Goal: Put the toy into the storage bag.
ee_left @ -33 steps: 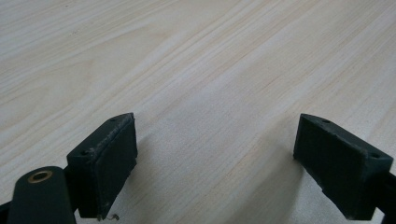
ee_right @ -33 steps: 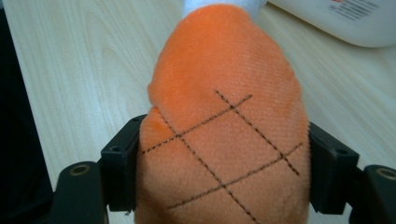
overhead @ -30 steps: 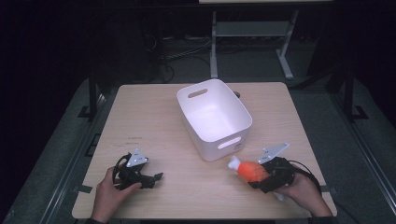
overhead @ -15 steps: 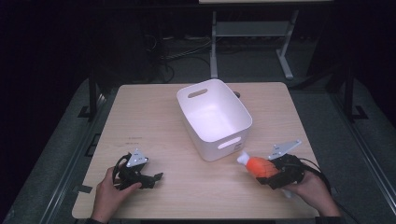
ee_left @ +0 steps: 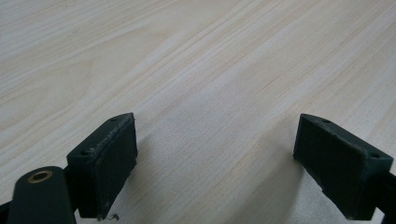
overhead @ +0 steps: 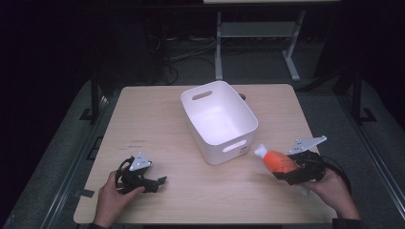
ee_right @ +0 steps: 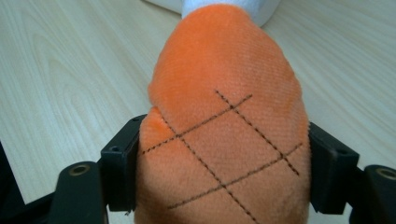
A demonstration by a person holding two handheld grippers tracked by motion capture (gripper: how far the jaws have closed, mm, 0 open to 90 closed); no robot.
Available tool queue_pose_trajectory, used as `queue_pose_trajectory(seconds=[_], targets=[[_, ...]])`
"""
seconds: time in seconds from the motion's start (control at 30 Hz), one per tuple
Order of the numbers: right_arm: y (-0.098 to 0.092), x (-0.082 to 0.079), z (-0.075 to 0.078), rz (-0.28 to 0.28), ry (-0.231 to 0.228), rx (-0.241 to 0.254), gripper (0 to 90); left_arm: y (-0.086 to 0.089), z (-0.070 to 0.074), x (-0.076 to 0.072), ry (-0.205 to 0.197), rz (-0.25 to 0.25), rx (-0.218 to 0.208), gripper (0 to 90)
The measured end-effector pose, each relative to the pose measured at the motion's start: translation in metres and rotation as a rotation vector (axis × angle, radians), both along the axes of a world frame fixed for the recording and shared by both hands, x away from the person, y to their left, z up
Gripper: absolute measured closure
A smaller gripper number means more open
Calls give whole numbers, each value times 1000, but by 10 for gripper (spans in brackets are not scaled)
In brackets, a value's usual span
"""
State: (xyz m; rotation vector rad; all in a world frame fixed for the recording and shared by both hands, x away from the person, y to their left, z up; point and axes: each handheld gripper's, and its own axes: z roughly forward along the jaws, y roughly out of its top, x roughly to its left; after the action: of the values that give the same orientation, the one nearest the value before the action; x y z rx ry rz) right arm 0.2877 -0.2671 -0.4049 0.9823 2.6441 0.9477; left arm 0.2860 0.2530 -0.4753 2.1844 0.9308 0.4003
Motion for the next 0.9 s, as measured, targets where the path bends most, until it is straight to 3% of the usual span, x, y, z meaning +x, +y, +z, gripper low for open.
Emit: queue_pose_trajectory(seconds=[0.47,0.9], targets=[[-9,11,19,-35,-41,43,265,0,0,0,-2,1,-3,126],[-14,21,47,-59,-65,65,265,-1,0,0,-4,6,-8,126]])
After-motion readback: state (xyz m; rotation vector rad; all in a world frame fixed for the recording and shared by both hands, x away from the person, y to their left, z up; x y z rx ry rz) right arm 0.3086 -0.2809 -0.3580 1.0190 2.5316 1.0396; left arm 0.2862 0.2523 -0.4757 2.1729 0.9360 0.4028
